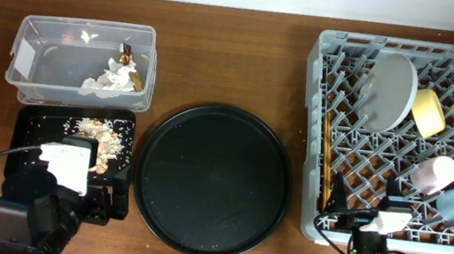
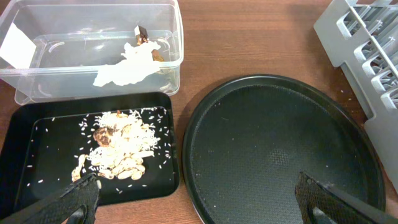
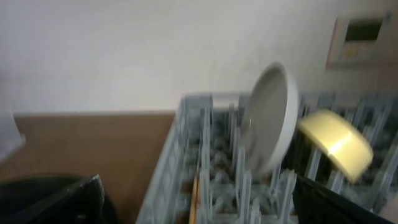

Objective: Sort waste into correct bins and load items into the dishwasher rack

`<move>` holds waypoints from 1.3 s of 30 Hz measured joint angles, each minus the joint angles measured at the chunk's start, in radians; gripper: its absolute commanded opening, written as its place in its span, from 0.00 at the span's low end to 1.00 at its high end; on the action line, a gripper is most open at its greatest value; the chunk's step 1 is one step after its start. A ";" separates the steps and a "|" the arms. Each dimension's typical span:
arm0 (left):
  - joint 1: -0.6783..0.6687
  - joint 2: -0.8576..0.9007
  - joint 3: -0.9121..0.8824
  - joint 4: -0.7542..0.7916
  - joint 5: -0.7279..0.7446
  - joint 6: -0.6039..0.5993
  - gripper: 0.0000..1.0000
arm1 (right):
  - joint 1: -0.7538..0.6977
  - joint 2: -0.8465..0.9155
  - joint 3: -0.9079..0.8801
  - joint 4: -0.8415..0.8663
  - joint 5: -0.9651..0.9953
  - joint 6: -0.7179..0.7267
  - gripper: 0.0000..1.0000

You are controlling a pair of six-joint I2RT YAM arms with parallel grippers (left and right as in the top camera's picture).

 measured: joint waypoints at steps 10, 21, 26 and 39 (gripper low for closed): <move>0.000 0.000 0.000 0.000 0.000 0.000 0.99 | 0.000 0.000 -0.015 -0.058 0.000 0.000 0.98; 0.000 0.000 0.000 0.000 0.000 0.000 0.99 | 0.000 0.000 -0.015 -0.058 0.000 0.000 0.98; 0.000 -0.046 -0.006 -0.015 -0.011 0.000 0.99 | 0.000 0.000 -0.015 -0.059 0.000 0.000 0.99; 0.000 -0.560 -0.874 1.038 -0.037 0.008 0.99 | 0.000 -0.001 -0.014 -0.060 0.000 0.000 0.98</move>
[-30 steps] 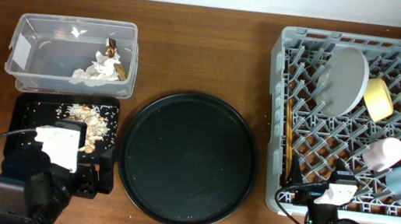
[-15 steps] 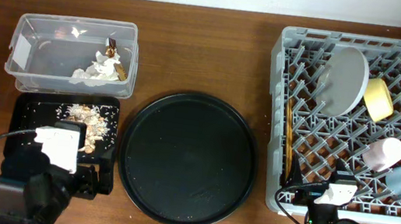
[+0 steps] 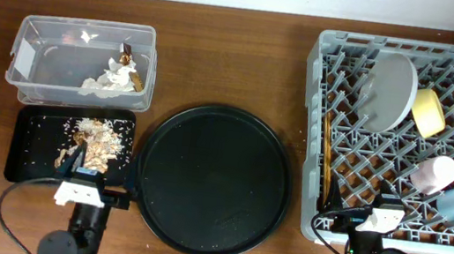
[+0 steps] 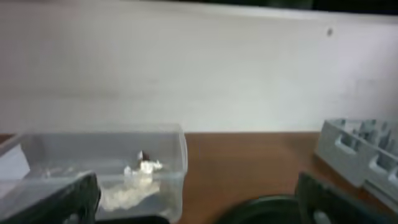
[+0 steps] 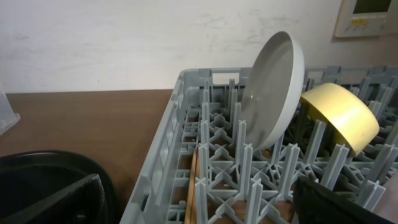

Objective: Sort waste into correct bins and load items into the dishwasher rack

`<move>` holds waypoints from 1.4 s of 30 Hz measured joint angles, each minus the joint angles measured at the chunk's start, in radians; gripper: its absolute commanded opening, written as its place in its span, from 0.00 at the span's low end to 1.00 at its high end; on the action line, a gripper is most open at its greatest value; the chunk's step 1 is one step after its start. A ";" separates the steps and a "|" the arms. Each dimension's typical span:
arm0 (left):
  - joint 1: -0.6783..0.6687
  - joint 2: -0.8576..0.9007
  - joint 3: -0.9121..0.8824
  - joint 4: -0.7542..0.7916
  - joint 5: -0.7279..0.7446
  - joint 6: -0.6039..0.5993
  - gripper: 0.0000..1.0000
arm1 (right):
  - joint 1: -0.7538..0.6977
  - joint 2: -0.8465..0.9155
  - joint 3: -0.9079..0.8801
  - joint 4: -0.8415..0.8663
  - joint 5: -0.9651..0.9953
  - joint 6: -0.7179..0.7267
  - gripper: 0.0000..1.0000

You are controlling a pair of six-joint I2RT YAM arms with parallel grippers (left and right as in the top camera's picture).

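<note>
The grey dishwasher rack (image 3: 309, 139) on the right holds a grey plate (image 3: 391, 90), a yellow bowl (image 3: 429, 113), a pink cup (image 3: 434, 172), a pale blue cup and chopsticks (image 3: 326, 159). A clear bin (image 3: 82, 62) at the back left holds crumpled paper and a brown scrap. In front of it, a black square tray (image 3: 26, 161) carries rice and food scraps (image 3: 93, 144). My left gripper (image 4: 199, 208) is open and empty at that tray's near edge, facing the bin (image 4: 93, 162). My right gripper (image 5: 199, 205) is open and empty at the rack's near left corner (image 5: 165, 162).
A large round black tray (image 3: 214, 179) lies between the square tray and the rack, with only crumbs on it. A white wall runs behind the table. Both arm bases sit at the near table edge.
My left arm has drawn back to the near edge and tilted up, so its camera faces the bin and wall instead of looking down on the trays. The right arm has barely shifted.
</note>
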 measured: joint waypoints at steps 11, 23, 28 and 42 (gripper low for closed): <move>0.000 -0.005 -0.071 -0.108 0.000 0.064 0.99 | 0.000 0.000 0.000 0.000 0.000 0.000 0.98; 0.000 -0.005 -0.071 -0.108 0.000 0.064 0.99 | 0.000 0.000 0.000 0.000 0.000 0.000 0.98; 0.000 -0.005 -0.071 -0.108 0.001 0.064 0.99 | 0.000 0.000 0.000 0.000 0.000 0.000 0.98; 0.000 -0.005 -0.071 -0.108 0.000 0.064 0.99 | 0.000 0.000 0.000 0.000 0.000 0.001 0.98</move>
